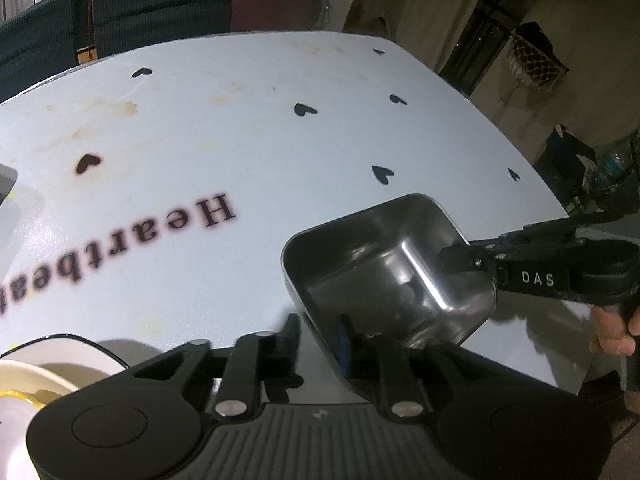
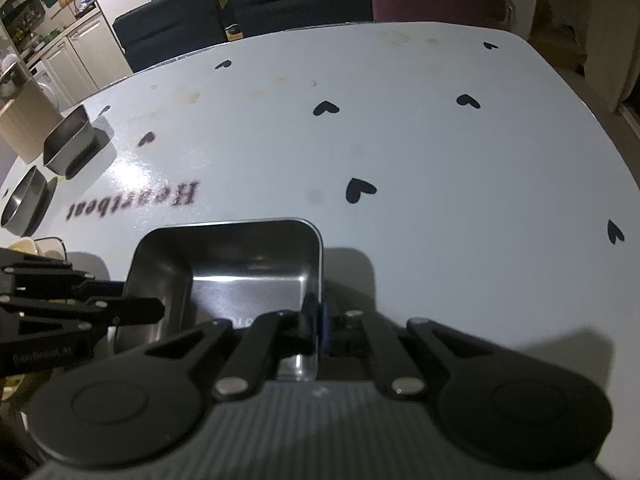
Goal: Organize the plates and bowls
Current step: 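Lower the steel tray onto the table and open both grippers, then move both grippers to a second steel rectangular tray beside the beige jug, then close both grippers on the second steel tray rim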
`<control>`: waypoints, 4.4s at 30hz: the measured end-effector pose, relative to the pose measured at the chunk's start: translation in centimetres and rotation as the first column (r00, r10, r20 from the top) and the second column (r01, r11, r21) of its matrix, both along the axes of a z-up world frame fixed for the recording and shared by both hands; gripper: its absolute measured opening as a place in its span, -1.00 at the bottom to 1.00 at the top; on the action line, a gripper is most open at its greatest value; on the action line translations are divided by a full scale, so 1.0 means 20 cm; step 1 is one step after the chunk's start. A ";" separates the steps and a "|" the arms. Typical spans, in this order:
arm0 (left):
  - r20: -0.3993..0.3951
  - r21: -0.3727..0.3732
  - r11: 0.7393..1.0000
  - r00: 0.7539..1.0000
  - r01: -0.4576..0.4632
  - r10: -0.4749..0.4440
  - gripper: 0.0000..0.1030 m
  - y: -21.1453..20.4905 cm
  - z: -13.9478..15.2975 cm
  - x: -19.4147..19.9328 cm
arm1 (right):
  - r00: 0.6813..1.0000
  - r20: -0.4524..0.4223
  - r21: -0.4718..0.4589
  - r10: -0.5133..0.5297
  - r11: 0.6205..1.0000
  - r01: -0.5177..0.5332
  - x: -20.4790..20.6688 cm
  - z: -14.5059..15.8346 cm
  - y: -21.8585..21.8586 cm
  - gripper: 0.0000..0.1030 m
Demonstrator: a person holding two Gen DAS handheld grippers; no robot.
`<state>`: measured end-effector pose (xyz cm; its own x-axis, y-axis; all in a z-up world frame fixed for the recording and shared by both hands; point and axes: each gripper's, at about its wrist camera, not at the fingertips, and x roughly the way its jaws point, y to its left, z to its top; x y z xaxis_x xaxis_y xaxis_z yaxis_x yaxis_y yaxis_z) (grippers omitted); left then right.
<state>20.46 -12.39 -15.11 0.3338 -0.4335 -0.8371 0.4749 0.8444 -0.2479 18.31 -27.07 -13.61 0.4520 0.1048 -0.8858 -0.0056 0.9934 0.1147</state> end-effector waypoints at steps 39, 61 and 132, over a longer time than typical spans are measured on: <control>0.182 -0.054 0.995 0.979 -0.079 0.087 1.00 0.37 0.29 -0.05 | 0.982 0.184 -0.035 -0.034 0.999 0.041 -0.07 0.24 0.05 1.00; 0.306 -0.014 0.941 0.895 -0.337 0.325 1.00 1.14 0.34 0.26 | 0.961 0.265 0.057 0.080 0.993 -0.099 0.33 0.27 0.72 1.00; 0.250 -0.080 0.895 0.860 -0.439 0.444 -0.93 1.65 0.08 0.77 | 0.989 0.145 0.225 0.004 0.974 -0.037 0.95 -0.02 1.47 -0.84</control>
